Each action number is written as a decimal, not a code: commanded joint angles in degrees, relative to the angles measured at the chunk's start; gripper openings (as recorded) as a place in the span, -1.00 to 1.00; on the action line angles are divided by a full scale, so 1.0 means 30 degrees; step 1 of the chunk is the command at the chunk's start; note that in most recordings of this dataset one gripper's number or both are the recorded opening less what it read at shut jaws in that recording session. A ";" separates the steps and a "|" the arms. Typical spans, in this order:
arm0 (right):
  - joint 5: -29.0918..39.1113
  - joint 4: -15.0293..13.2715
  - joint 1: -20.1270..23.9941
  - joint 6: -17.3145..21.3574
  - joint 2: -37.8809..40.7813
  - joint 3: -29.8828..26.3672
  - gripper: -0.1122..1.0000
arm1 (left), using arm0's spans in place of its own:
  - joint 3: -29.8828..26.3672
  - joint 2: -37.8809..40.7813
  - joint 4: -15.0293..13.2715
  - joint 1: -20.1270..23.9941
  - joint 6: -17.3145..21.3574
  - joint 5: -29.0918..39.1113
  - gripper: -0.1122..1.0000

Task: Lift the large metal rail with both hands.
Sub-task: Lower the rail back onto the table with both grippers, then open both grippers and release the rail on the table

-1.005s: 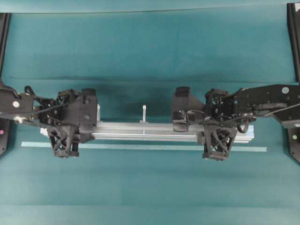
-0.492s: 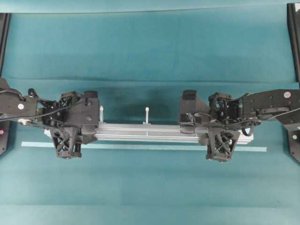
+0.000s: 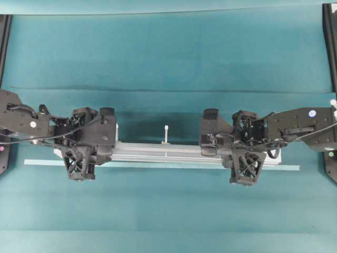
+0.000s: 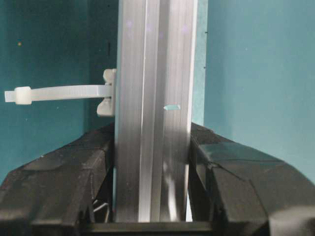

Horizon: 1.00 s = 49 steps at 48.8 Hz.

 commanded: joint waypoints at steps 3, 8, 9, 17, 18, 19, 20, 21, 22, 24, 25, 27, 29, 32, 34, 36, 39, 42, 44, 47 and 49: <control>0.0146 0.0059 0.0088 0.0176 0.0059 0.0176 -0.10 | 0.0146 -0.0029 0.0029 0.0029 -0.0146 0.0117 -0.15; 0.0088 0.0059 0.0088 0.0205 0.0059 0.0205 -0.10 | 0.0146 -0.0029 0.0029 0.0029 -0.0352 0.0117 -0.15; 0.0059 0.0059 0.0088 0.0234 0.0088 0.0205 -0.10 | 0.0146 -0.0029 0.0029 0.0029 -0.0439 0.0117 -0.15; -0.0205 0.0029 0.0029 0.0234 0.0088 0.0352 -0.10 | 0.0088 -0.0029 0.0029 -0.0117 -0.0850 0.0117 -0.15; -0.0234 0.0029 0.0029 0.0234 0.0088 0.0381 -0.10 | 0.0059 0.0000 0.0029 -0.0146 -0.0908 0.0117 -0.15; -0.0264 0.0000 0.0029 0.0234 0.0088 0.0381 -0.10 | 0.0059 0.0000 0.0029 -0.0176 -0.0937 0.0117 -0.15; -0.0264 0.0000 0.0000 0.0234 0.0088 0.0381 -0.10 | 0.0059 0.0029 0.0029 -0.0234 -0.0967 0.0117 -0.15; -0.0293 0.0000 0.0000 0.0234 0.0088 0.0410 -0.10 | 0.0059 0.0029 0.0029 -0.0293 -0.0996 0.0117 -0.15; -0.0293 -0.0029 -0.0029 0.0234 0.0088 0.0410 -0.10 | 0.0029 0.0029 0.0029 -0.0322 -0.0996 0.0117 -0.15; -0.0293 -0.0029 -0.0059 0.0234 0.0088 0.0381 -0.10 | 0.0029 0.0029 0.0029 -0.0381 -0.1055 0.0117 -0.15; -0.0293 -0.0029 -0.0059 0.0234 0.0088 0.0410 -0.10 | 0.0029 0.0000 0.0029 -0.0439 -0.1055 0.0117 -0.15; -0.0293 -0.0059 -0.0088 0.0234 0.0088 0.0381 -0.10 | 0.0029 0.0029 0.0029 -0.0527 -0.1084 0.0117 -0.15; -0.0293 -0.0059 -0.0146 0.0234 0.0088 0.0410 -0.10 | 0.0029 0.0029 0.0059 -0.0586 -0.1084 0.0117 -0.15; -0.0293 -0.0059 -0.0205 0.0234 0.0088 0.0439 -0.10 | 0.0029 0.0029 0.0029 -0.0645 -0.1084 0.0117 -0.15; -0.0293 -0.0059 -0.0234 0.0234 0.0088 0.0498 -0.10 | 0.0000 0.0029 0.0029 -0.0674 -0.1113 0.0117 -0.15; -0.0264 -0.0059 -0.0264 0.0234 0.0088 0.0527 -0.10 | 0.0000 0.0059 0.0029 -0.0732 -0.1113 0.0117 -0.15; -0.0293 -0.0059 -0.0264 0.0205 0.0088 0.0557 -0.10 | 0.0029 0.0059 0.0029 -0.0732 -0.1055 0.0117 -0.15; -0.0293 -0.0059 -0.0264 0.0234 0.0088 0.0557 -0.10 | 0.0059 0.0059 0.0059 -0.0703 -0.1025 0.0117 -0.15; -0.0293 -0.0059 -0.0264 0.0234 0.0088 0.0557 -0.10 | 0.0117 0.0059 0.0059 -0.0703 -0.1025 0.0088 -0.15; -0.0293 -0.0059 -0.0264 0.0234 0.0088 0.0557 -0.10 | 0.0146 0.0088 0.0029 -0.0703 -0.1025 0.0088 -0.15; -0.0293 -0.0059 -0.0264 0.0234 0.0088 0.0557 -0.10 | 0.0176 0.0088 0.0029 -0.0703 -0.1025 0.0088 -0.15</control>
